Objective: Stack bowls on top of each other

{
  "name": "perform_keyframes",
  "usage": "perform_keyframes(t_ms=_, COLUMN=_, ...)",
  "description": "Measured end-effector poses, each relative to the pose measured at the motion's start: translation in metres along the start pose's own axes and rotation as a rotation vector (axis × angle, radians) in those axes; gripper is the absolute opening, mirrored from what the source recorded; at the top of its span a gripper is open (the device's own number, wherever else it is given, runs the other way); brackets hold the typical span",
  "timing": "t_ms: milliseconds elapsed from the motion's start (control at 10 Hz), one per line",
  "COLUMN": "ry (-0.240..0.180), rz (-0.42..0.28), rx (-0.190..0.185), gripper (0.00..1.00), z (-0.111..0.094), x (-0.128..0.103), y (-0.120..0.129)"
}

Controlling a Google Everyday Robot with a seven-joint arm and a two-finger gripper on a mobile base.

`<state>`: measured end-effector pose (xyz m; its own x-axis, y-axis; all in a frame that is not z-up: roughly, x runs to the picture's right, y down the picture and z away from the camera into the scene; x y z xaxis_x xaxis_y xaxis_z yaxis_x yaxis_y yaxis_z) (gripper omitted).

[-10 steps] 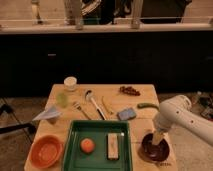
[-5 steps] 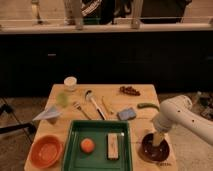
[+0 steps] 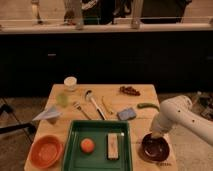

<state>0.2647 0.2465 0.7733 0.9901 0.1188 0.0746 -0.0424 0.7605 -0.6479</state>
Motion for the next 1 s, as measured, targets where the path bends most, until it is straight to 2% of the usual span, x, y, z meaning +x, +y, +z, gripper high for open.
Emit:
perform_keyframes(t_ms=200, ry=-0.002, rz=-0.004, rx=0.004, gripper=0.05, z=-0.001, x=0.001, y=0.0)
perform_keyframes(t_ms=300, ry=0.0, rz=-0.004, rx=0.005, gripper=0.01, z=-0.002, x=0.002, y=0.0)
perform_keyframes(t_ms=700, ry=0.02, rz=0.003, rx=0.007, gripper=0.0, z=-0.004, x=0.007, y=0.002)
perform_keyframes(t_ms=1000, ry=0.033, rz=-0.002, rx=0.03, gripper=0.0, z=-0.017, x=0.004, y=-0.002)
